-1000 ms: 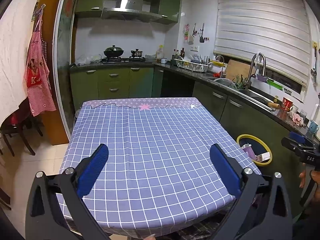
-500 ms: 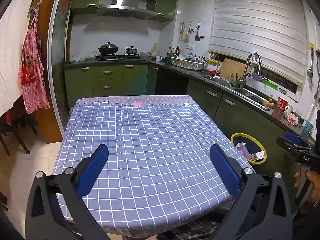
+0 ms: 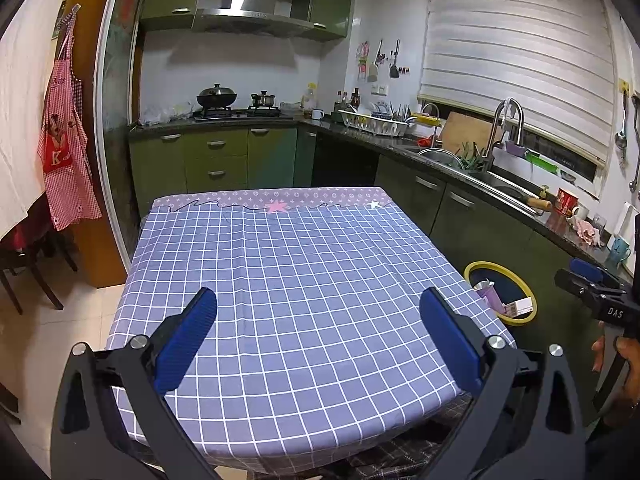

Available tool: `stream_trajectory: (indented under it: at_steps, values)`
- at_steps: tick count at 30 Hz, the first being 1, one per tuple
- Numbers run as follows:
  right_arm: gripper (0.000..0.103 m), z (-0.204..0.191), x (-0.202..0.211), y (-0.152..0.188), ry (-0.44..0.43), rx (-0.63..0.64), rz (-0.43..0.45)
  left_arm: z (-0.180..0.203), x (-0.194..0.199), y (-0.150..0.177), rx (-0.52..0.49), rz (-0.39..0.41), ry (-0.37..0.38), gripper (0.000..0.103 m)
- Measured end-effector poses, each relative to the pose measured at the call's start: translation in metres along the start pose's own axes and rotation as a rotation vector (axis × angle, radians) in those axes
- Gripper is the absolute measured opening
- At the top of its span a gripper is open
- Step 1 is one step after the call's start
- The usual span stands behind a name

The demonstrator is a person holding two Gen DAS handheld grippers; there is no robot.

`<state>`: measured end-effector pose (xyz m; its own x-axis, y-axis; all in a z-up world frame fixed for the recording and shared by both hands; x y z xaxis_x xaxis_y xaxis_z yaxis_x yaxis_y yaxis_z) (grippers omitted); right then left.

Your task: Collect trash

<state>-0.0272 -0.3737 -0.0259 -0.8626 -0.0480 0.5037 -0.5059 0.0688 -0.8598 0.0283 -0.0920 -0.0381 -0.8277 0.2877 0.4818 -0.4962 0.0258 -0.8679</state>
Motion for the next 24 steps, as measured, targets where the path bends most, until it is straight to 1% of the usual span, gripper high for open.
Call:
stream_trajectory:
  at_steps: [24]
  values:
    - [0.099,-0.0020,-0.0080,0.0010,-0.004,-0.003,-0.018,-0.0028,-0.0032,0.0059,-0.003,-0.012,0.002,0.097]
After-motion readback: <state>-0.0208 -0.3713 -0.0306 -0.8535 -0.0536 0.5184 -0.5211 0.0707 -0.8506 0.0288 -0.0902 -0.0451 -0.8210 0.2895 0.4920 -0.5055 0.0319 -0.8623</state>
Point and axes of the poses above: each gripper's, at about its wrist camera, not at the fingertips, and x roughly against the way its jaws point, z to its right, y to its underside, the point moved 7 cm from there along -x, roughly the way its jaws point, and after that the axes turned 1 degree about x, right-handed, at the moved point
